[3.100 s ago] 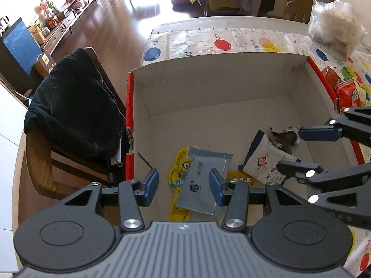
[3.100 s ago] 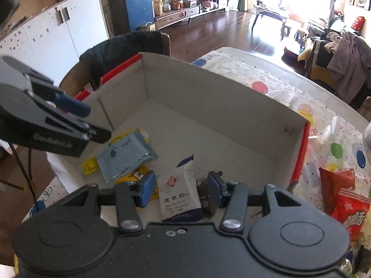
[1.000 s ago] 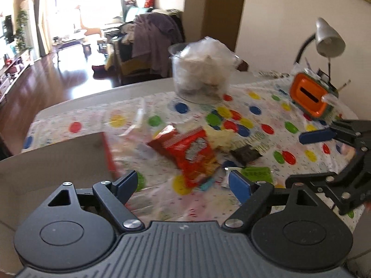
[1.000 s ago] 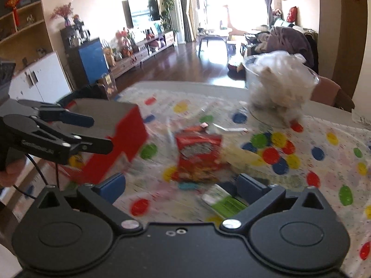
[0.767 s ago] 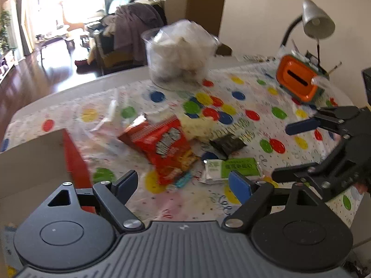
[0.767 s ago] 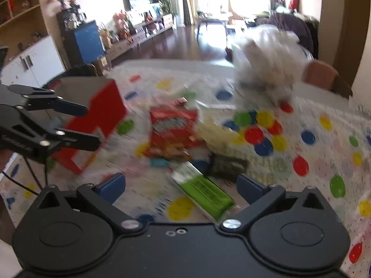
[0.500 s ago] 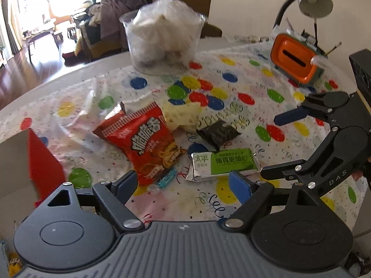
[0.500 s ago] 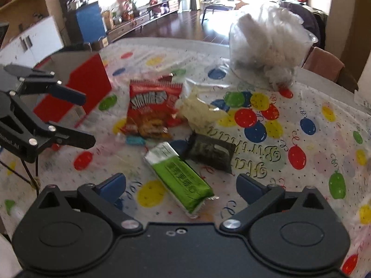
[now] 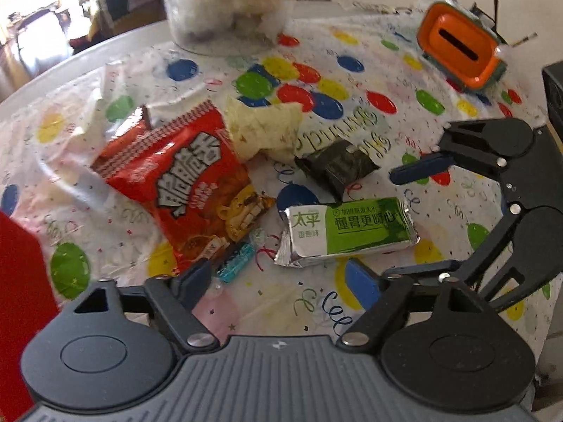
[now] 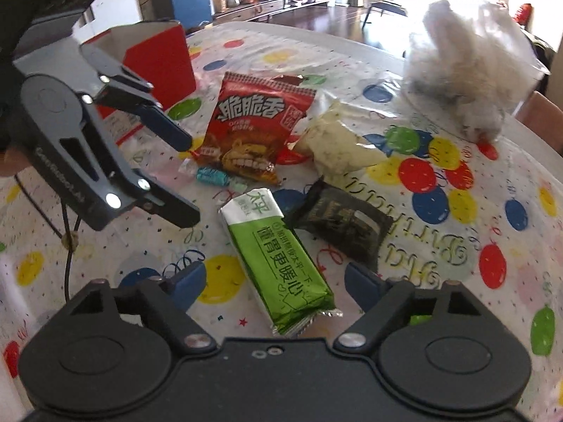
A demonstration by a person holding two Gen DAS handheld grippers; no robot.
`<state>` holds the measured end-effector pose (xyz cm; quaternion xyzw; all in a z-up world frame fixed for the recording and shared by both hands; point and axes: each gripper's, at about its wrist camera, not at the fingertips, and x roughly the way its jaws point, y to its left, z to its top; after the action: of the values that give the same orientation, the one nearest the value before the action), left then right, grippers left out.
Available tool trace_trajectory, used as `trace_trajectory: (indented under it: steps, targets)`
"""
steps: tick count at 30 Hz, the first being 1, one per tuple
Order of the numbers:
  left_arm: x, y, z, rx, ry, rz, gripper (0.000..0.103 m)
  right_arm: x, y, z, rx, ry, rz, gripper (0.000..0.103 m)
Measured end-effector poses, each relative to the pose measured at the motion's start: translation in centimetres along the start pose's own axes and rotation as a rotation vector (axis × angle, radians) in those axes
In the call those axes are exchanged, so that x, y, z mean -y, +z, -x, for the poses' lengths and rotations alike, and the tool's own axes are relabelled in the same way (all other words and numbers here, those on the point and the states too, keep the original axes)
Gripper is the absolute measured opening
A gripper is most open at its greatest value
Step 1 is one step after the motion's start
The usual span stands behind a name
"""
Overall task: Organize snacks
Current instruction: 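Grasp the blue wrapped candy with the left tool while the right tool grasps the green biscuit bar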
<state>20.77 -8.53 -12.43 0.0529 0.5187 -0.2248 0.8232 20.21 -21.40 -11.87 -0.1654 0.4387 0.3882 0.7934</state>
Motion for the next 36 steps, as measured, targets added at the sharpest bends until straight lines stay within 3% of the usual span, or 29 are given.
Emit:
trace_trajectory:
  steps: [3, 14, 19, 22, 28, 36]
  targets:
    - [0.0, 0.5, -1.0, -0.028, -0.003, -0.027, 0.067, 0.1, 0.1, -0.7, -0.008, 0.021, 0.024, 0.081]
    - [-0.4, 1.1, -3.1, -0.079, -0.018, -0.057, 0.065, 0.5, 0.5, -2.3, -0.004, 0.050, 0.052, 0.066]
    - [-0.6, 0.9, -2.9, -0.071, -0.008, -0.060, 0.055, -0.1, 0.2, -2.6, 0.003, 0.013, 0.096, 0.054]
    - [-0.6, 0.7, -2.8, -0.058, 0.022, -0.058, 0.042, -0.2, 0.1, -2.3, 0.006, 0.006, 0.082, 0.046]
    - [-0.4, 0.1, -2.6, -0.022, 0.107, -0.079, 0.015, -0.7, -0.8, -1.3, 0.008, -0.030, 0.063, 0.042]
    - [0.5, -0.7, -2.2, 0.020, 0.189, -0.042, 0.012, -1.6, -1.6, 0.1, 0.025, -0.088, -0.063, 0.042]
